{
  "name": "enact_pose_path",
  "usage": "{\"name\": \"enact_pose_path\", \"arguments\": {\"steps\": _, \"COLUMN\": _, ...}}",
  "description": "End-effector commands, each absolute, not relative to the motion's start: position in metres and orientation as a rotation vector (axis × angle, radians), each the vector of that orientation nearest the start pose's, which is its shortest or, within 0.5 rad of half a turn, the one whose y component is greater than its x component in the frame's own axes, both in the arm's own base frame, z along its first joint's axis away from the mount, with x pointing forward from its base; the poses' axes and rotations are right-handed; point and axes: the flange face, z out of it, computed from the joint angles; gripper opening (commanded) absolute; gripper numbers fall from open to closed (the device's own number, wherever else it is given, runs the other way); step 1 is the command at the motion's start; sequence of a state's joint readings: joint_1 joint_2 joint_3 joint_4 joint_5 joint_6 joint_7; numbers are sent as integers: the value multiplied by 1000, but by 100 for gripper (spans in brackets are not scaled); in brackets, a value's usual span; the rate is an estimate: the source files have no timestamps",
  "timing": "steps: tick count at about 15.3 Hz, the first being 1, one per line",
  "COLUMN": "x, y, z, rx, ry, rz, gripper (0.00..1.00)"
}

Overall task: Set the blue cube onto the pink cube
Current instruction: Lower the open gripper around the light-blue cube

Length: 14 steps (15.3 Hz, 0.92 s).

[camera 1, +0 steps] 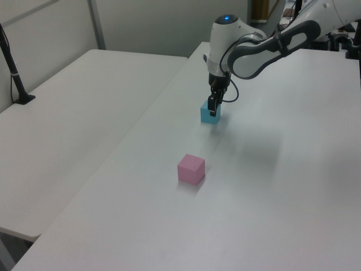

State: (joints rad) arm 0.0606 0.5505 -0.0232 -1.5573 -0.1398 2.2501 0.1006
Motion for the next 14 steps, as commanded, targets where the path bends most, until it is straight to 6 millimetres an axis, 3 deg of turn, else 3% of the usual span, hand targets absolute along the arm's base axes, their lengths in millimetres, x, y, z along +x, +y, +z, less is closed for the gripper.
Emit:
{"name": "enact_pose_path", "arguments": {"steps": 1, "x": 710, "y": 30, "z": 353, "rx": -3258, "ry": -6, "rz": -272, "gripper": 100}}
{"name": "enact_pose_path", "arguments": {"steps": 7, "x": 706, "y": 26, "z": 365, "rx": -3267, "ry": 48, "rz": -228, "gripper": 100}}
{"name": "enact_pose_path", "arguments": {"steps": 14, "x": 711, "y": 26, "z": 335, "rx": -3264, "ry": 62, "rz": -236, "gripper": 100}}
